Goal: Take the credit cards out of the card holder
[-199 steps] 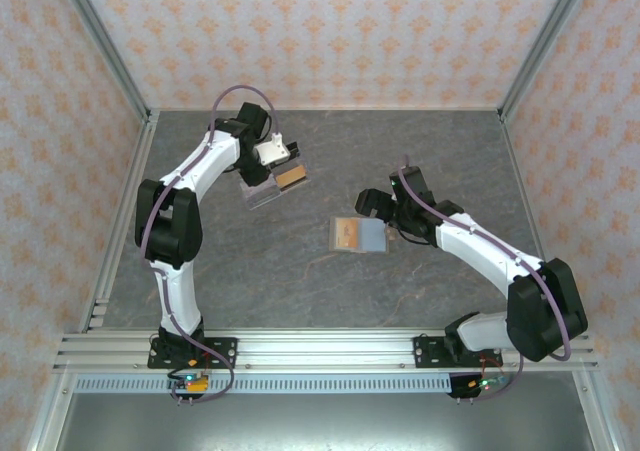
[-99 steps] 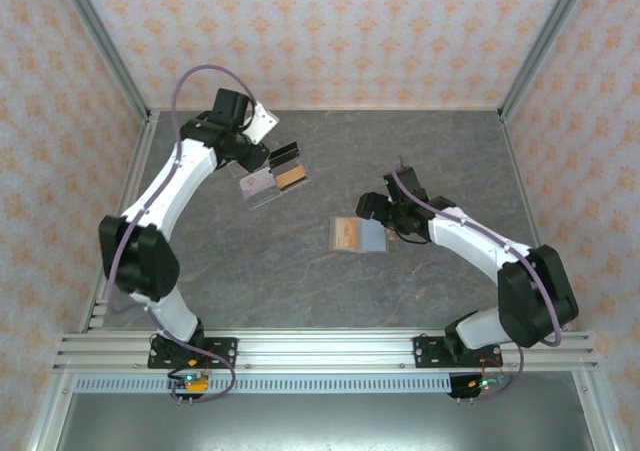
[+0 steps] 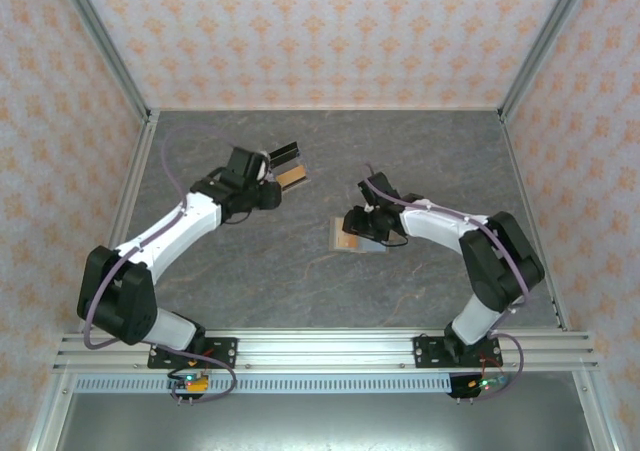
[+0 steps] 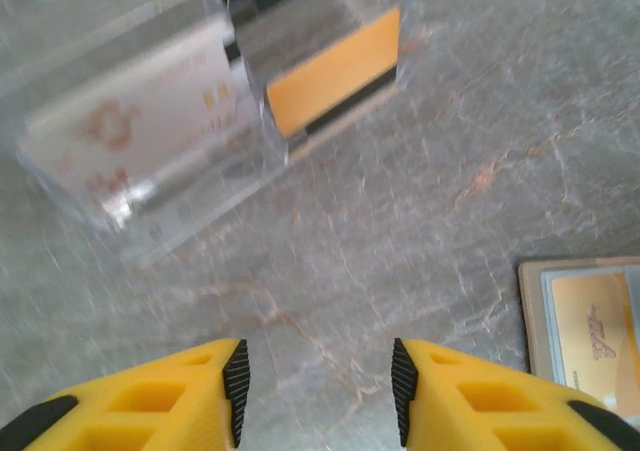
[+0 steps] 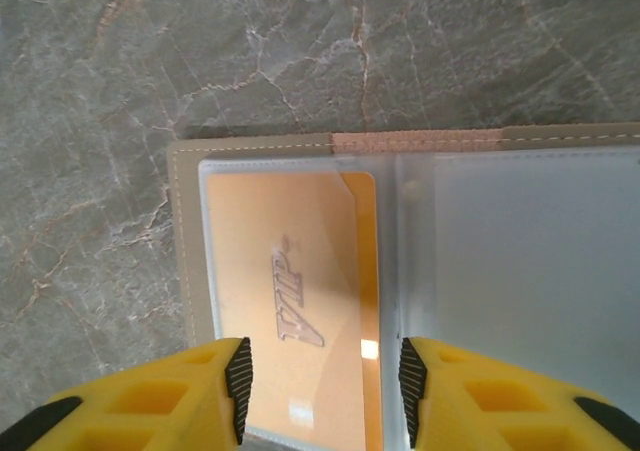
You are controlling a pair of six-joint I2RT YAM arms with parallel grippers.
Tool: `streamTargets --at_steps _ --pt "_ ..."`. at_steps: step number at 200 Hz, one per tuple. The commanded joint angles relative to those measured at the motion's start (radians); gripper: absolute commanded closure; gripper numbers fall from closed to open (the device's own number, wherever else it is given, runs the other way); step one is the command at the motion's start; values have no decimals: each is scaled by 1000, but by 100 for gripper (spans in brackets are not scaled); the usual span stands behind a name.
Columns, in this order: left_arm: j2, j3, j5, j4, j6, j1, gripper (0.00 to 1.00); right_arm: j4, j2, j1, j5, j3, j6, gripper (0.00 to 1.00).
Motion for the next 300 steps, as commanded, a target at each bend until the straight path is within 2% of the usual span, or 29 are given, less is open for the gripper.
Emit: streamTargets --at_steps 1,26,53,87,119,150,200,300 --pt "-44 -67 -119 88 -178 -38 53 33 29 0 -21 26 9 58" --pt "-22 -104 -163 84 -275 -99 52 55 36 -1 -20 10 6 61" --pt "11 -127 -196 150 -321 -196 53 100 30 -28 -41 -23 12 65" --pt "83 -110 -128 219 -376 -275 53 127 28 -58 -69 -47 11 68" --pt "171 -68 -46 283 -427 -313 55 143 19 -74 -81 -66 18 69" --pt "276 15 36 311 -437 -349 60 173 14 -81 -109 -84 18 74" --pt "380 118 24 253 -453 -362 72 177 5 -93 -110 -97 18 77" --pt "466 185 19 170 -456 -361 80 181 -7 -100 -117 -110 16 81"
